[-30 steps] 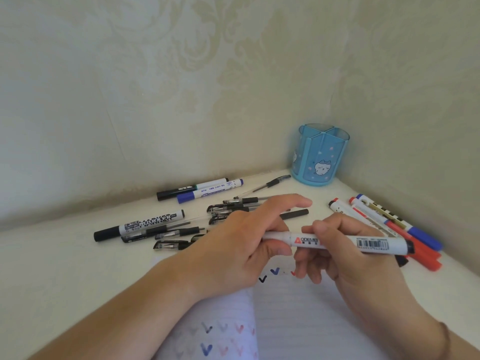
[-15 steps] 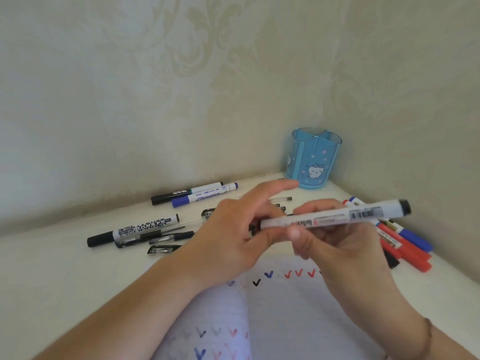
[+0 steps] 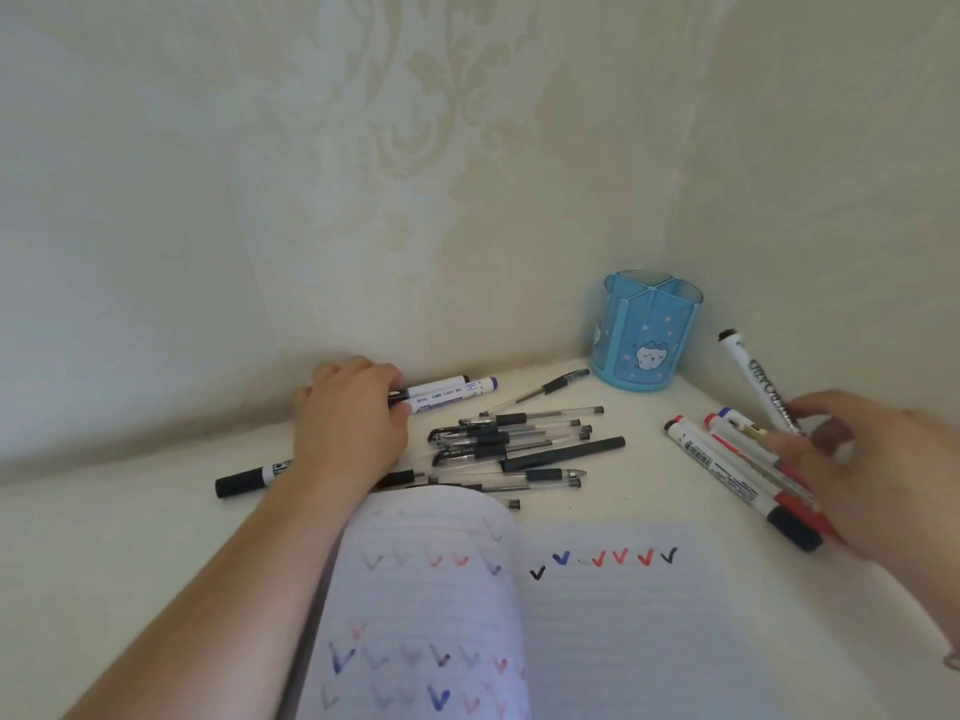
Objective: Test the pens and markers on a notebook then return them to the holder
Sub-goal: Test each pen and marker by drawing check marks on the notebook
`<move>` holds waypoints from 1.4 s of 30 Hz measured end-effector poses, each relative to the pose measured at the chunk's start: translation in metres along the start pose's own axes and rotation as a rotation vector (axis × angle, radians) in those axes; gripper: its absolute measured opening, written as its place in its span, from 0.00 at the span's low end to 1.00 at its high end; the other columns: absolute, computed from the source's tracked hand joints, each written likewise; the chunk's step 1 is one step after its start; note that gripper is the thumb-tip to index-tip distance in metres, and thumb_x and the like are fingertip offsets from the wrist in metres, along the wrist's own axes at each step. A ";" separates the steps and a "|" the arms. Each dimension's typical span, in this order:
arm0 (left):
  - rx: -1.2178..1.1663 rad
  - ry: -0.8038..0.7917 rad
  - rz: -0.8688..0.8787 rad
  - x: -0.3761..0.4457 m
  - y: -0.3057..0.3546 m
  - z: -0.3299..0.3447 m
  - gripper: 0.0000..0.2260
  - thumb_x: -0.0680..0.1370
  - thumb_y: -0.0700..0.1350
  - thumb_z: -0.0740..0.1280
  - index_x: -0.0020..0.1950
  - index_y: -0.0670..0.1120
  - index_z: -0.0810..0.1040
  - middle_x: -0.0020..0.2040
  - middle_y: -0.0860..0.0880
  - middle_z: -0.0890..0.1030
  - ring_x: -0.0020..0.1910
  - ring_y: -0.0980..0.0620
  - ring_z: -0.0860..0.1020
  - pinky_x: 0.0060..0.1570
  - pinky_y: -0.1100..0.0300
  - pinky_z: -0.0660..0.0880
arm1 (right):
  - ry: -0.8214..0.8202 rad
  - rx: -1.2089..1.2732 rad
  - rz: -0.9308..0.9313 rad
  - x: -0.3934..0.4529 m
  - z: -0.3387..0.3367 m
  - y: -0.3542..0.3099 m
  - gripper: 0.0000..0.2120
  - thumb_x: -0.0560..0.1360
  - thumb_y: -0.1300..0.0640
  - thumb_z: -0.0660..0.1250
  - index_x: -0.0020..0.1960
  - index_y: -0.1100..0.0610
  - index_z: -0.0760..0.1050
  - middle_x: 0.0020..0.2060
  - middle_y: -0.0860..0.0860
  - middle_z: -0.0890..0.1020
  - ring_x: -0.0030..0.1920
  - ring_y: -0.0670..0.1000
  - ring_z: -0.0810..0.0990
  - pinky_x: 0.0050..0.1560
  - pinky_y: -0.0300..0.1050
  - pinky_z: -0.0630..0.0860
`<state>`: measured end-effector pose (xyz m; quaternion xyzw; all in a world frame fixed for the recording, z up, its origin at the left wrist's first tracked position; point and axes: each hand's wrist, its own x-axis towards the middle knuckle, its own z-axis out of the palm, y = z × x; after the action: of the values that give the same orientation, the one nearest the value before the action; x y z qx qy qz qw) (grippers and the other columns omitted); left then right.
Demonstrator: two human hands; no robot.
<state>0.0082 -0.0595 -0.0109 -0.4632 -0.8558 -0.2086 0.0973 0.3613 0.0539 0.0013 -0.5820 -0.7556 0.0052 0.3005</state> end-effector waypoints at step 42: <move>-0.606 -0.360 0.851 -0.088 0.080 -0.030 0.09 0.83 0.50 0.57 0.52 0.47 0.72 0.37 0.57 0.71 0.34 0.56 0.67 0.35 0.58 0.65 | -0.323 0.996 -0.139 -0.066 -0.015 -0.093 0.14 0.63 0.48 0.75 0.27 0.51 0.72 0.18 0.52 0.75 0.16 0.44 0.68 0.21 0.31 0.64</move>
<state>0.1229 -0.1002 0.0052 -0.8039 -0.4979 -0.3053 -0.1125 0.2960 -0.0397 0.0175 -0.3093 -0.7351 0.4333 0.4198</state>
